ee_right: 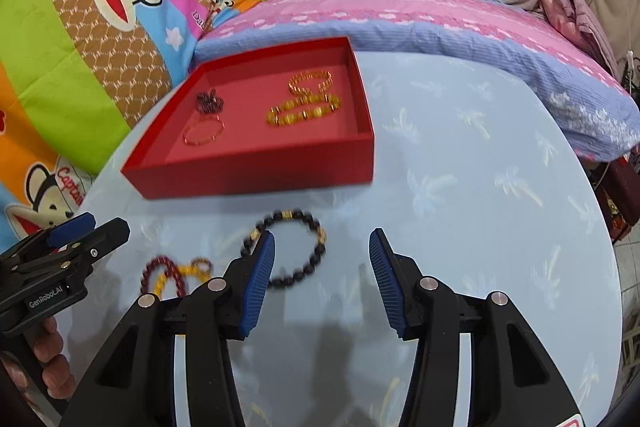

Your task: Organize jewelry

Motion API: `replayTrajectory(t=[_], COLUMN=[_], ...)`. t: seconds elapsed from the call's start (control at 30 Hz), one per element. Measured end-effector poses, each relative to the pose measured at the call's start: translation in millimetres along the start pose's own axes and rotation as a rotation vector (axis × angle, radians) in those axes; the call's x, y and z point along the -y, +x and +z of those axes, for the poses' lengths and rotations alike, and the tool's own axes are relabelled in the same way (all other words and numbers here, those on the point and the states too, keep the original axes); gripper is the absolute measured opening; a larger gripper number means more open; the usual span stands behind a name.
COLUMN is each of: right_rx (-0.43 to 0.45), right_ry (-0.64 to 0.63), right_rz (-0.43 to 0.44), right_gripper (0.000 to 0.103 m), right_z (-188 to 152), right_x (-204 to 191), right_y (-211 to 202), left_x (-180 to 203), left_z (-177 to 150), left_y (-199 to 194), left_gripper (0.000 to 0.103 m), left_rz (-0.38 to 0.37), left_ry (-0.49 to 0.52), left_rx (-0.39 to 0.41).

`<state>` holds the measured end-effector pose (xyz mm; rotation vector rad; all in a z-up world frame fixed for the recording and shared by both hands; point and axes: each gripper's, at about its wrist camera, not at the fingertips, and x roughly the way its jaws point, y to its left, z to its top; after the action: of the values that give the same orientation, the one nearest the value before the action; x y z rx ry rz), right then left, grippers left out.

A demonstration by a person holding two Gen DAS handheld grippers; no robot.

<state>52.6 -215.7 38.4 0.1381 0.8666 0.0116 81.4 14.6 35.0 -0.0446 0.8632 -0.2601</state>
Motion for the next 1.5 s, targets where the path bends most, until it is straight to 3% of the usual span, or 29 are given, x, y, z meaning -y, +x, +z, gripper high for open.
replayTrajectory(t=[0.2,0.33,0.57,0.67,0.93,1.1,1.17,1.37,1.5], right_rx=[-0.047,-0.056,-0.052,-0.053,-0.061,-0.061,-0.058,-0.049,-0.056], right_ry=[0.016,0.025,0.029,0.035,0.040,0.027,0.023,0.023,0.007], right_rz=[-0.001,0.002,0.008,0.009,0.005,0.003,0.003,0.001,-0.008], right_gripper=[0.049,0.049,0.049,0.049,0.049,0.049,0.049,0.048,0.043], right_z=[-26,-35,-38,-37,-37,-30,-26,-9,-1], right_x=[4,6,6,7,8,4,2,-2,-8], right_y=[2,2,2,3,7,14,17,31,43], left_x=[6,8,0,-6,2,9,10,8,7], left_z=[-24,-29,-28,-27,-30,-29,-28,-29,-29], left_y=[6,15,15,10,20,22,23,22,21], left_gripper=[0.072,0.063,0.051,0.051,0.045,0.028,0.010,0.008,0.008], left_rz=[0.009,0.006,-0.004,-0.022,0.035,0.032,0.021,0.003,-0.005], left_ry=[0.022,0.034,0.004,-0.022,0.036,0.066,0.067,0.051,0.044], left_rx=[-0.027,-0.052,-0.048,-0.036,-0.036,-0.032,-0.032,-0.030,-0.030])
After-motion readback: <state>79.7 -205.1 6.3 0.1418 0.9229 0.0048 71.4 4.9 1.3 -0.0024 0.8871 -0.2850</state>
